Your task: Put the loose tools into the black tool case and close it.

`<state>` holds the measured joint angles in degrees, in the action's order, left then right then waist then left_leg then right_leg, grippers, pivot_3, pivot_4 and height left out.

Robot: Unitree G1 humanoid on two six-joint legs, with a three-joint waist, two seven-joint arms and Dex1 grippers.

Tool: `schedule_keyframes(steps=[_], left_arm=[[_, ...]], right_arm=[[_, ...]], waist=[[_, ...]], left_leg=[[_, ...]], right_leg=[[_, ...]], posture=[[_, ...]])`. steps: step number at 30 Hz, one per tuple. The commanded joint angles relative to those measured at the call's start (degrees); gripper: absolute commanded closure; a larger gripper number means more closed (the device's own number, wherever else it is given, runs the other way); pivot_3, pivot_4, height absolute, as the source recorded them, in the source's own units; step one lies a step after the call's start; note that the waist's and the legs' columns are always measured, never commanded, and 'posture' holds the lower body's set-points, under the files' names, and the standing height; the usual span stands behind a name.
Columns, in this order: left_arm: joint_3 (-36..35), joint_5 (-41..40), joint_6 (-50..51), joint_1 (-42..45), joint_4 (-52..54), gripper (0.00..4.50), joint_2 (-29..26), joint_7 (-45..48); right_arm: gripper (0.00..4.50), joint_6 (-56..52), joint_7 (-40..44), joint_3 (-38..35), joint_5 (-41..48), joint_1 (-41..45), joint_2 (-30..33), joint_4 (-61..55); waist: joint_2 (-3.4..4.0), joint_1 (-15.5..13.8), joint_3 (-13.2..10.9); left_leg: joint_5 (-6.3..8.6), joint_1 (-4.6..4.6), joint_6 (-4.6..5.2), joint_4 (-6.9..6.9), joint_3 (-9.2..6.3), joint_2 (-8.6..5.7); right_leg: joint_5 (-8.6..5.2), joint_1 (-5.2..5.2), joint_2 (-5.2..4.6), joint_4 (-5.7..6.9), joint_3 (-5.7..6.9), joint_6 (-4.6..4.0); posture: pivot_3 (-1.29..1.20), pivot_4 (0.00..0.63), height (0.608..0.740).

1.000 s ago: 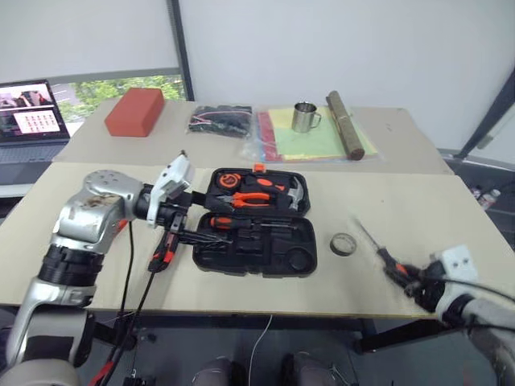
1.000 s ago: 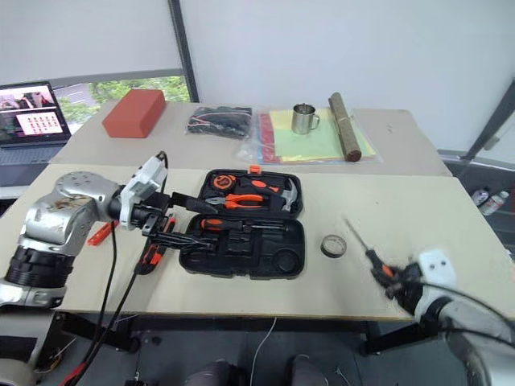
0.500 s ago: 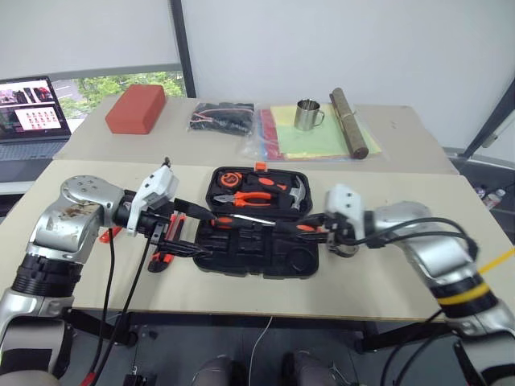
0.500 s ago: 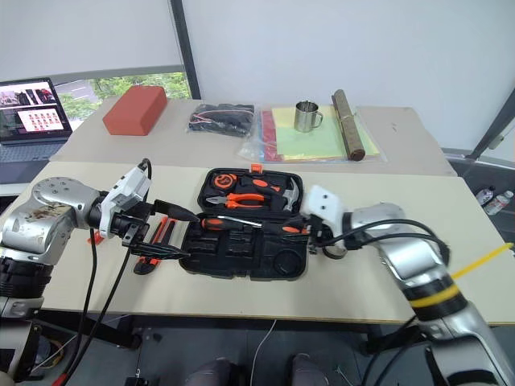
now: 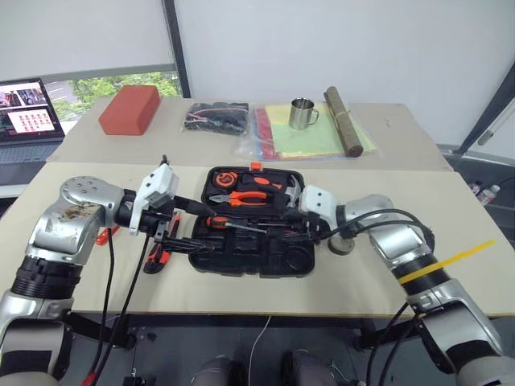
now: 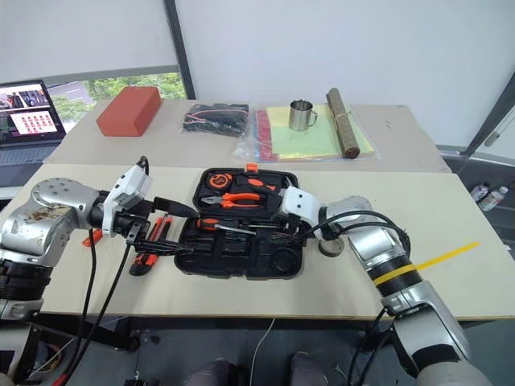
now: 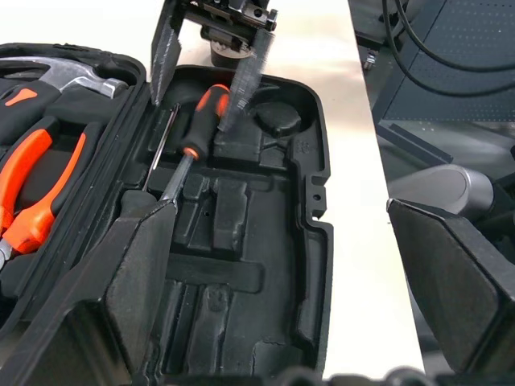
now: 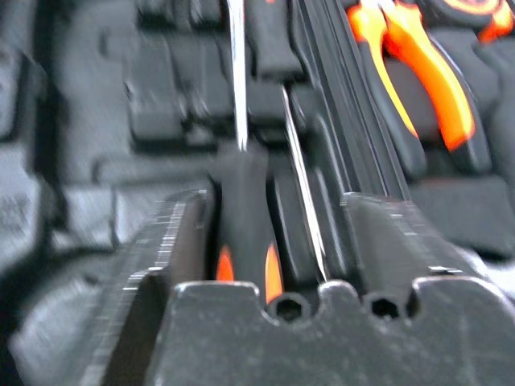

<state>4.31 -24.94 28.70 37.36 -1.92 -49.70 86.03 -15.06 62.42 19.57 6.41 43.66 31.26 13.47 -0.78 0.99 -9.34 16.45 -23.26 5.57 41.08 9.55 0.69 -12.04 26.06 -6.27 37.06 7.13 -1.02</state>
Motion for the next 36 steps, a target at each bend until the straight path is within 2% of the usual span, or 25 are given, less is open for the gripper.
schedule_keyframes(steps=[1,3,6,11,16,21,24,28,32,36], left_arm=[[-0.94,-0.56,-0.93,1.30,0.49,0.00,0.38,-0.42],[-0.72,-0.33,-1.20,1.62,0.16,0.00,0.77,-0.53],[-0.51,-0.06,-1.38,2.00,-0.17,0.00,1.27,-0.66],[-0.36,0.26,-1.65,2.22,-0.42,0.00,1.57,-0.58],[-0.02,0.69,-2.09,2.39,-1.03,0.00,1.58,-0.62],[0.09,1.47,-2.72,1.97,-1.54,0.00,1.57,-1.07],[-0.34,1.69,-2.73,1.44,-1.61,0.00,1.45,-1.88],[-1.75,2.17,-2.21,-1.01,-1.09,0.00,0.49,-4.56],[-8.71,0.55,1.66,-8.09,1.41,0.00,-2.25,-10.06],[-19.64,-0.67,5.39,-19.74,4.72,0.00,-4.50,-15.96]], right_arm=[[0.28,-1.82,0.31,-2.95,1.61,0.76,-0.03,-4.07],[0.28,-3.31,-0.44,-3.44,2.13,0.80,-0.69,-4.33],[1.07,-4.59,-0.93,-4.01,2.50,0.94,-1.68,-4.24],[2.76,-5.80,-1.23,-3.42,2.00,0.94,-3.44,-3.58],[4.47,-4.04,-2.57,0.60,-2.45,0.32,-5.45,-1.19],[4.47,-2.48,-3.06,5.51,-8.15,-1.61,-5.80,1.16],[4.47,-1.90,-4.37,4.91,-8.87,-2.25,-6.17,1.05],[4.47,-4.14,-4.52,-1.92,-2.47,-1.40,-7.45,-4.54],[4.47,-15.42,-3.95,-11.92,9.48,-1.11,-6.41,-16.13],[3.40,-27.58,-2.79,-18.16,20.64,-4.44,-1.92,-29.01]], waist=[[0.00,-0.07,0.00],[0.00,-0.08,0.00],[0.00,0.03,0.00],[0.00,0.09,0.00],[0.00,0.11,0.00],[0.00,0.19,0.02],[0.00,0.21,0.04],[0.00,0.30,0.04],[0.03,0.59,0.02],[0.03,0.67,0.02]], left_leg=[[0.00,-0.01,0.00,0.00,0.00,0.00],[0.00,0.00,0.00,0.00,0.00,0.00],[0.00,0.01,0.00,0.00,0.00,0.00],[0.00,0.02,-0.01,0.00,0.02,0.00],[0.00,0.02,-0.01,0.00,0.04,0.00],[0.00,0.07,-0.02,-0.03,0.07,0.00],[0.00,0.14,-0.03,-0.03,0.08,0.01],[-0.02,0.24,-0.07,-0.02,0.08,0.01],[-0.04,0.04,-0.09,-0.04,0.07,0.03],[-0.03,0.04,-0.09,-0.21,-0.04,0.07]], right_leg=[[0.00,0.00,0.00,-0.01,0.00,0.00],[0.00,0.00,-0.01,-0.01,0.00,0.00],[0.00,0.00,0.01,0.01,0.00,0.00],[0.00,0.01,0.03,0.02,-0.02,0.00],[0.00,0.01,0.03,0.02,-0.03,0.00],[0.00,0.01,0.05,0.03,-0.05,-0.01],[-0.01,-0.03,0.04,0.03,-0.06,-0.01],[-0.01,-0.12,0.04,0.04,-0.09,-0.02],[0.01,0.12,0.05,0.09,-0.10,-0.05],[0.00,0.11,0.02,0.03,-0.07,-0.09]], posture=[[0.00,0.150,0.736],[0.00,0.150,0.736],[0.00,0.150,0.736],[0.00,0.150,0.736],[0.00,0.150,0.736],[0.00,0.150,0.736],[0.00,0.150,0.736],[0.00,0.150,0.736],[0.00,0.150,0.736],[0.00,0.150,0.736]])
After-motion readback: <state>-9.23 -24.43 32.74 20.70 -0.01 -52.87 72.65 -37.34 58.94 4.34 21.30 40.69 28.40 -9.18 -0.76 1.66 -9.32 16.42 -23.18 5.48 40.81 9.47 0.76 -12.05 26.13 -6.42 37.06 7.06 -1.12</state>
